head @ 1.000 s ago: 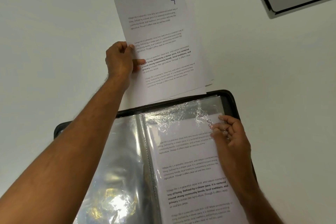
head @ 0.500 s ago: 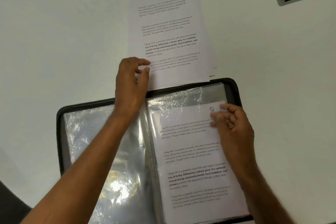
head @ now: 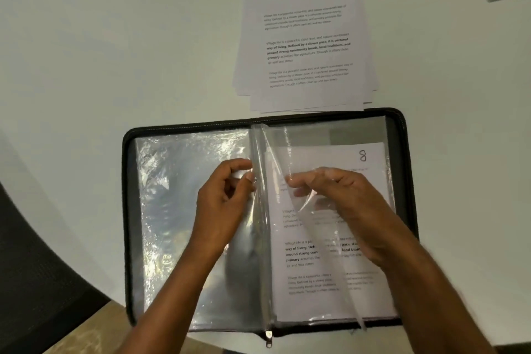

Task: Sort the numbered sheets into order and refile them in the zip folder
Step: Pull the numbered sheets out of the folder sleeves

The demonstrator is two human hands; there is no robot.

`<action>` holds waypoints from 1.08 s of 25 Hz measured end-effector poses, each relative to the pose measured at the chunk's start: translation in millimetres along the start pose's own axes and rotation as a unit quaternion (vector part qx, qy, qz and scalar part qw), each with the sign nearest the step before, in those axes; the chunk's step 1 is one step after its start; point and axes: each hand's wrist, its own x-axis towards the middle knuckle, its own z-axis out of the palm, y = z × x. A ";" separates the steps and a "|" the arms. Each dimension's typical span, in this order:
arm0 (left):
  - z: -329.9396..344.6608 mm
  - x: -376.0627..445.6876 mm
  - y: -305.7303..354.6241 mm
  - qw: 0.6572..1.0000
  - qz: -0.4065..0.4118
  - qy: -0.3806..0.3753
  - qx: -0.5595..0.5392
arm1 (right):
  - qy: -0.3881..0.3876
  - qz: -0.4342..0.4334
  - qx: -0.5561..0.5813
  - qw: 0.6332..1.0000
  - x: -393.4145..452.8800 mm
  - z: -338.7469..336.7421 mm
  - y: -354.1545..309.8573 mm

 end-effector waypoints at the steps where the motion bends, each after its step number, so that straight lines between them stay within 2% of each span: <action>1: -4.8 -1.5 0.1 0.999 -0.037 -0.008 -0.037 | -0.020 -0.006 0.014 1.000 1.5 10.1 0.2; 4: -20.1 -2.9 1.4 0.990 -0.090 -0.033 -0.105 | -0.061 -0.027 0.049 0.997 9.0 38.5 7.5; 9: -45.5 -5.9 3.7 0.988 -0.110 -0.040 -0.103 | -0.107 -0.014 0.147 0.983 24.2 78.3 23.8; 16: -77.4 -12.5 -4.6 0.986 -0.132 -0.014 -0.105 | -0.122 -0.001 0.083 0.989 30.1 114.9 36.3; 21: -88.2 -12.3 -13.5 0.991 -0.115 0.046 -0.049 | -0.129 -0.020 0.037 0.991 31.9 123.6 41.8; 24: -86.0 -11.7 -19.2 0.994 -0.077 0.076 -0.002 | -0.125 -0.045 0.005 0.991 32.3 125.8 44.2; 26: -84.0 -10.2 -22.2 0.987 -0.052 0.093 0.124 | -0.114 -0.066 -0.044 0.990 35.1 128.0 52.7; 27: -83.6 -8.8 -24.3 0.972 -0.044 0.108 0.204 | -0.102 -0.087 -0.089 0.987 35.7 128.3 57.9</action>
